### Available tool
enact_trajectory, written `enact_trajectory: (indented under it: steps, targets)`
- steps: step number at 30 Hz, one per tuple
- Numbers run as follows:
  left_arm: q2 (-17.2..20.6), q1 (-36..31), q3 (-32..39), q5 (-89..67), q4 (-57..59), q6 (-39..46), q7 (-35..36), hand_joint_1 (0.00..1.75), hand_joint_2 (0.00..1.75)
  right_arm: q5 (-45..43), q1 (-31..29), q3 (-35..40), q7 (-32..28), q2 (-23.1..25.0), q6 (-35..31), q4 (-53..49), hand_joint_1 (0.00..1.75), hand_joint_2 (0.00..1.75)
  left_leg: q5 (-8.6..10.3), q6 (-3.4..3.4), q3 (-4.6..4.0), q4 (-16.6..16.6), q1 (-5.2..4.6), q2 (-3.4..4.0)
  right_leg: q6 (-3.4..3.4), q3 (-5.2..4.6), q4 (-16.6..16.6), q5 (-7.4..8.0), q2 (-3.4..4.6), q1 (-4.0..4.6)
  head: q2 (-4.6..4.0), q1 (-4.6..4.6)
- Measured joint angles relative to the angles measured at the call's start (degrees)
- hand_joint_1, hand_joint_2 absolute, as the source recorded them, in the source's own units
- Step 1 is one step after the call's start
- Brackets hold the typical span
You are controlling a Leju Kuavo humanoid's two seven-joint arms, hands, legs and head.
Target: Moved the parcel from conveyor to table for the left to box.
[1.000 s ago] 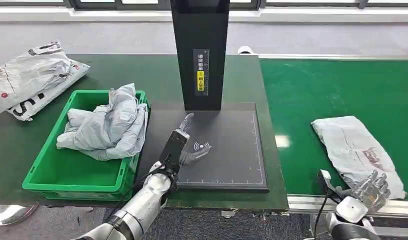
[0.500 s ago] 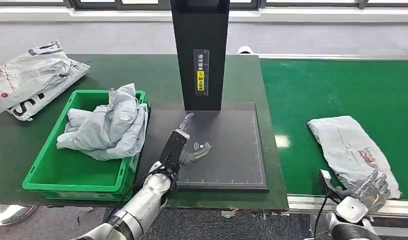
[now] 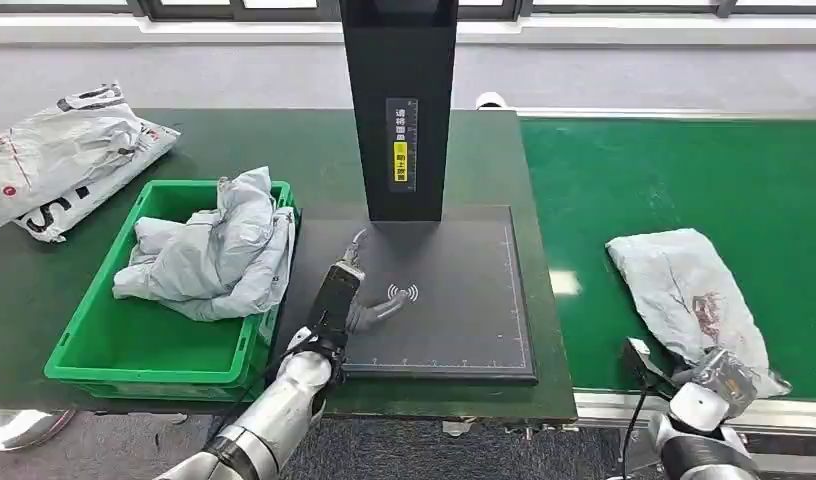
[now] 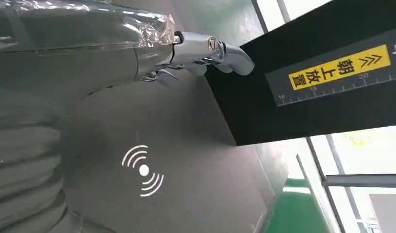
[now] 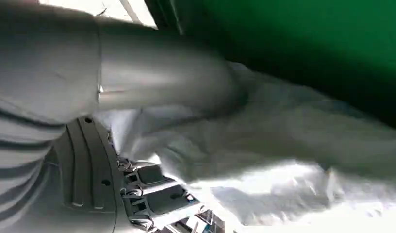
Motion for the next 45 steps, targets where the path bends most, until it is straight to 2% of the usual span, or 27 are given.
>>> enact_trajectory:
  steps: [6,9,12,15,16,19,22,27,31,34,42,45]
  targets:
    - [0.04,0.17,0.11,-0.09,-0.20,0.00,0.02,0.00,1.75,0.46,-0.01,0.00,0.00,0.17,-0.33,0.02,1.75,1.75,-0.01,0.00,-0.02,0.00,0.00,-0.01,0.00,0.00,0.00,-0.01,0.00,0.00,0.00,0.00]
    - [0.13,0.34,0.26,-0.42,-0.44,0.35,0.00,0.00,1.75,0.74,-0.01,-0.04,-1.72,0.39,-2.67,0.02,1.75,1.75,-0.01,0.00,-0.05,0.00,0.00,-0.01,0.00,-0.01,0.00,-0.01,0.00,0.00,0.00,0.00]
    - [0.41,1.21,0.76,-1.00,-1.53,2.62,-0.42,0.00,1.75,0.55,-0.11,-0.20,-9.08,1.29,-12.47,-0.89,1.75,1.75,-0.01,0.00,-0.08,-0.01,0.00,0.03,0.00,-0.04,0.02,0.00,0.03,0.00,0.00,0.00]
    - [0.68,2.11,1.12,-2.03,-2.71,3.78,-0.46,0.00,1.75,-0.55,-0.73,-0.28,-13.32,2.76,-16.27,-2.56,1.75,1.75,0.02,0.00,-0.05,-0.02,0.01,0.02,0.00,-0.03,0.05,0.00,0.01,0.01,0.00,0.00]
    - [0.72,2.53,1.51,-3.08,-3.25,5.04,-0.55,0.00,1.75,-3.08,-0.46,-0.37,-17.54,3.77,-18.20,-4.40,1.75,1.75,0.03,-0.01,-0.07,-0.02,0.01,-0.01,0.00,-0.03,0.07,0.00,-0.03,0.01,0.00,0.00]
    - [1.03,3.72,2.25,-5.92,-4.94,8.34,-0.79,0.00,1.75,-10.17,1.79,-0.59,-29.71,7.99,-20.54,-14.60,1.75,1.75,0.06,-0.06,-0.03,-0.03,0.05,0.06,-0.02,-0.10,0.09,0.00,0.08,0.05,0.00,0.00]
    - [1.03,4.40,3.07,-7.89,-6.54,9.62,-0.72,0.00,1.75,-13.94,4.45,0.11,-32.84,12.00,-20.68,-23.96,1.75,1.75,0.06,-0.07,-0.05,-0.04,0.06,-0.06,-0.07,-0.10,0.11,-0.05,-0.06,0.06,0.00,0.00]
    - [1.14,5.83,4.48,-11.19,-9.29,10.86,-0.48,0.00,1.75,-21.93,9.69,7.86,-37.70,16.11,-18.46,-37.69,1.75,1.75,0.05,-0.10,-0.10,-0.05,0.07,-0.11,-0.12,-0.11,0.13,-0.09,-0.05,0.06,0.00,0.00]
    - [1.16,6.26,4.79,-12.09,-11.06,10.60,-0.39,0.00,1.75,-24.13,13.68,17.73,-36.74,18.65,-10.03,-46.45,1.75,1.75,0.02,-0.11,-0.09,-0.05,0.06,-0.01,-0.12,-0.16,0.11,-0.11,0.01,0.06,0.00,-0.02]
    - [1.16,6.25,5.05,-12.48,-11.21,10.43,-0.44,0.00,1.75,-27.48,15.45,23.68,-36.48,19.32,-3.95,-48.61,1.75,1.75,0.02,-0.11,-0.10,-0.05,0.06,-0.02,-0.12,-0.15,0.12,-0.11,-0.02,0.05,0.00,-0.02]
    - [1.18,6.25,5.55,-12.52,-11.23,10.40,-0.74,0.00,1.75,-29.22,16.23,27.21,-37.81,19.45,-3.32,-49.59,1.75,1.75,0.03,-0.10,-0.09,-0.03,0.02,-0.01,-0.10,-0.15,0.09,-0.07,0.01,0.02,0.00,0.00]
    - [1.22,6.20,5.59,-12.52,-11.23,9.95,-0.79,0.00,1.75,-27.59,16.29,27.56,-34.98,19.43,0.90,-49.66,1.75,1.75,0.03,-0.10,-0.09,-0.03,0.03,-0.01,-0.10,-0.15,0.09,-0.07,0.01,0.03,0.00,0.00]
